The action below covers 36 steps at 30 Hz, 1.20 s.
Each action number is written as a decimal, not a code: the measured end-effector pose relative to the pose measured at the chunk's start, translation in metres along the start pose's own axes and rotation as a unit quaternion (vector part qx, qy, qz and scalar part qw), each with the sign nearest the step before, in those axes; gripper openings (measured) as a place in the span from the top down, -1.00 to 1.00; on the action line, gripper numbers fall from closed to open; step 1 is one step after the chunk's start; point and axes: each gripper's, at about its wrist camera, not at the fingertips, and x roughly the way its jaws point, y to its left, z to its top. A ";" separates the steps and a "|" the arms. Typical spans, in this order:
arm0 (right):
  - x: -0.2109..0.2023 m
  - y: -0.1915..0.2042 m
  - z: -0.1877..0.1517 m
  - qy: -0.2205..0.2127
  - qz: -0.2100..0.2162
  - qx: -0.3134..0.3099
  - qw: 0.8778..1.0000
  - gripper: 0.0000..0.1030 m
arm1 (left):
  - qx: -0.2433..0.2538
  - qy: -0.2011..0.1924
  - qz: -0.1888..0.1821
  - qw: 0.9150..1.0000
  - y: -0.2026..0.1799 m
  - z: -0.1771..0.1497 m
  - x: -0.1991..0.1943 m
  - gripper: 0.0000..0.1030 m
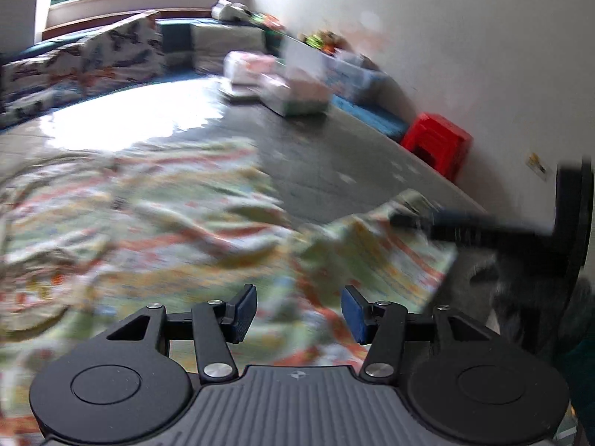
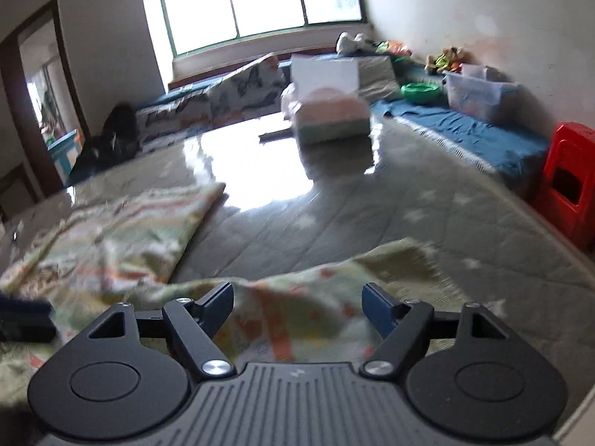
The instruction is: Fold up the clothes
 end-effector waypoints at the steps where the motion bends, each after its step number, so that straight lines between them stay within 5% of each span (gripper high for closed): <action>1: 0.004 0.002 -0.001 0.004 -0.004 -0.005 1.000 -0.52 | -0.006 -0.006 0.013 1.000 0.008 0.002 -0.004 -0.05; 7: 0.015 0.005 0.002 0.006 -0.038 -0.044 0.998 -0.54 | -0.056 -0.026 0.107 0.992 0.071 0.017 -0.018 -0.08; 14: 0.028 0.002 0.008 0.000 -0.045 -0.062 0.997 -0.68 | -0.107 -0.035 0.218 0.969 0.152 0.042 -0.010 -0.08; 27: 0.035 0.000 0.011 -0.001 -0.050 -0.058 0.997 -0.75 | -0.107 0.015 0.255 0.961 0.205 0.055 0.044 -0.01; 30: 0.035 0.000 0.010 -0.001 -0.049 -0.059 0.997 -0.76 | -0.101 0.012 0.259 0.960 0.205 0.055 0.046 0.16; 34: 0.034 0.000 0.010 -0.002 -0.049 -0.059 0.997 -0.76 | -0.104 0.009 0.272 0.957 0.211 0.054 0.041 0.74; 36: 0.034 0.000 0.010 -0.002 -0.050 -0.059 0.997 -0.76 | -0.115 -0.001 0.270 0.956 0.216 0.052 0.032 0.88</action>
